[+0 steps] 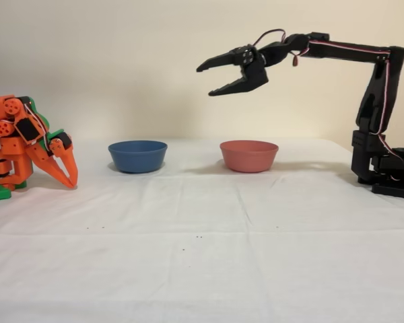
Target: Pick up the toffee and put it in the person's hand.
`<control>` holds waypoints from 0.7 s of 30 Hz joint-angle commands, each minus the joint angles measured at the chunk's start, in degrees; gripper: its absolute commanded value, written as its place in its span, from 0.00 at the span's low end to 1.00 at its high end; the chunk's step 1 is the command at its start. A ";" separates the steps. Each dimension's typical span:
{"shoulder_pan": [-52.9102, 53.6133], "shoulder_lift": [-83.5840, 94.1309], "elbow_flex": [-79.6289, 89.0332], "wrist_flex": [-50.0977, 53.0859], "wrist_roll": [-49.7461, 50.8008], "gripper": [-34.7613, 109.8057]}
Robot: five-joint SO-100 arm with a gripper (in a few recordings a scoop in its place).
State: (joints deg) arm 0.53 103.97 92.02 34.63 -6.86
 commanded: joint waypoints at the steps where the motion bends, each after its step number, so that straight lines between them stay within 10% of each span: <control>1: 2.90 10.99 4.66 0.88 0.97 0.39; 21: 9.76 44.21 35.07 11.25 5.36 0.24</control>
State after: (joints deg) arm 9.93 140.36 123.05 44.56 -2.64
